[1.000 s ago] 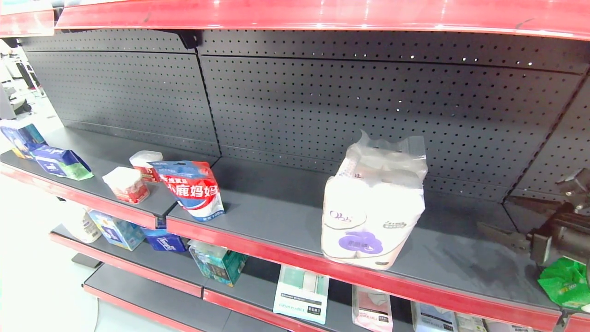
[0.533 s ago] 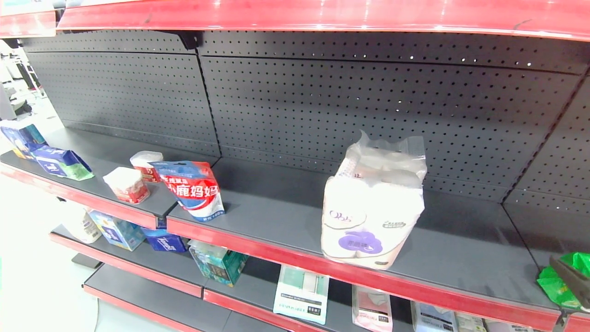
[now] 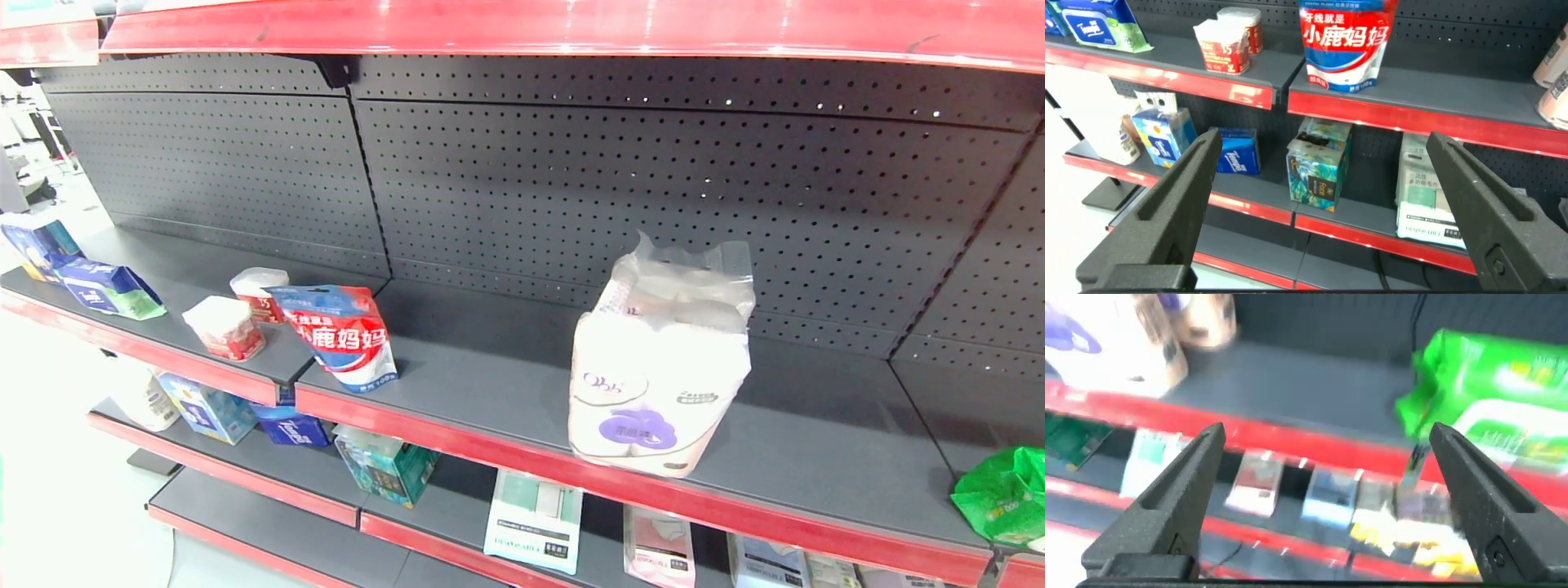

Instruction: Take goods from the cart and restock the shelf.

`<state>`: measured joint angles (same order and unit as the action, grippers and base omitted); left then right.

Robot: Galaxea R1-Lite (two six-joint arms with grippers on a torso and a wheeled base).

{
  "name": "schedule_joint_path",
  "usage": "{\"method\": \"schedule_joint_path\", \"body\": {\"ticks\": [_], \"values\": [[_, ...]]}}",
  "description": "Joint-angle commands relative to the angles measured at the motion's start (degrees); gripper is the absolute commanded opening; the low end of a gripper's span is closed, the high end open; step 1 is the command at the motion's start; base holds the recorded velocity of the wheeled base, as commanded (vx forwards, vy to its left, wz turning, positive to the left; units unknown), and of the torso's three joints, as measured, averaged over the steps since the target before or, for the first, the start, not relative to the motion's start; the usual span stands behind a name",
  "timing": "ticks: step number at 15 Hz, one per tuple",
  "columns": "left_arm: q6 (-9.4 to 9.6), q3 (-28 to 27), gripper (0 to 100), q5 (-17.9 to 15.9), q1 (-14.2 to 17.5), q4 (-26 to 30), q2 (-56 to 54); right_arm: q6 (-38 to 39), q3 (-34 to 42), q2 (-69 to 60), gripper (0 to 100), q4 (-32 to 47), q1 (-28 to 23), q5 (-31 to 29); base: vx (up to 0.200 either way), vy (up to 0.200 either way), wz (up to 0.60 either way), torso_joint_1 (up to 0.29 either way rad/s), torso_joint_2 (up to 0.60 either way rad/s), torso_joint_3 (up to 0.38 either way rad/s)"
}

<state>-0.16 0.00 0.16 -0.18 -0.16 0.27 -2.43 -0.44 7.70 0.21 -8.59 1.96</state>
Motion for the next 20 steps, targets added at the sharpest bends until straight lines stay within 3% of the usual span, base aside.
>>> {"method": "schedule_joint_path", "body": {"ticks": [1, 20], "values": [[-0.02, -0.1, 100, 0.0, 0.0, 0.0, -0.1, 1.7, 0.4, -1.8, 100, -0.1, 0.0, -2.1, 0.0, 0.0, 0.0, 0.0, 0.0, 0.0], [-0.02, -0.1, 100, 0.0, 0.0, 0.0, 0.0, 2.8, 0.4, -1.9, 100, 0.0, -0.7, -3.1, 0.0, 0.0, 0.0, 0.0, 0.0, 0.0]]}}
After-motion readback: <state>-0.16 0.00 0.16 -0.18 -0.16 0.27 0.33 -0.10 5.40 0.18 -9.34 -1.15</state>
